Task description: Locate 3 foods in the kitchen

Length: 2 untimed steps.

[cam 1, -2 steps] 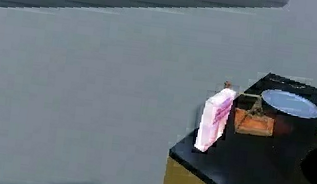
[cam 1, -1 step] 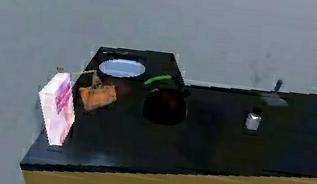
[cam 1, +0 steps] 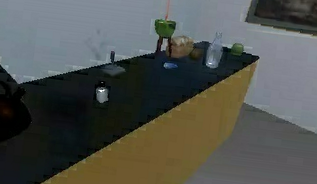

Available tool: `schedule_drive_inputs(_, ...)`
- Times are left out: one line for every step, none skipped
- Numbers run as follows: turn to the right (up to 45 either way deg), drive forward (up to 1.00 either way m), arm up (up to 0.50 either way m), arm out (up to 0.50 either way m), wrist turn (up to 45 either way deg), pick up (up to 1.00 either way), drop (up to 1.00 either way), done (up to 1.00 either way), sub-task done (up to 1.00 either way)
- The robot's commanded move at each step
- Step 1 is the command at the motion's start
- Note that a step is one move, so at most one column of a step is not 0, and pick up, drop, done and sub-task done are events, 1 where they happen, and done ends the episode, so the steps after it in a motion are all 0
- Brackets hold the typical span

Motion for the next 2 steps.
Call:
schedule_drive_inputs(36.0,0.00,0.00,0.00,0.0,0.00,0.00,0.00,0.00)
schedule_drive_inputs(3.0,0.00,0.00,0.00,0.0,0.00,0.00,0.00,0.00)
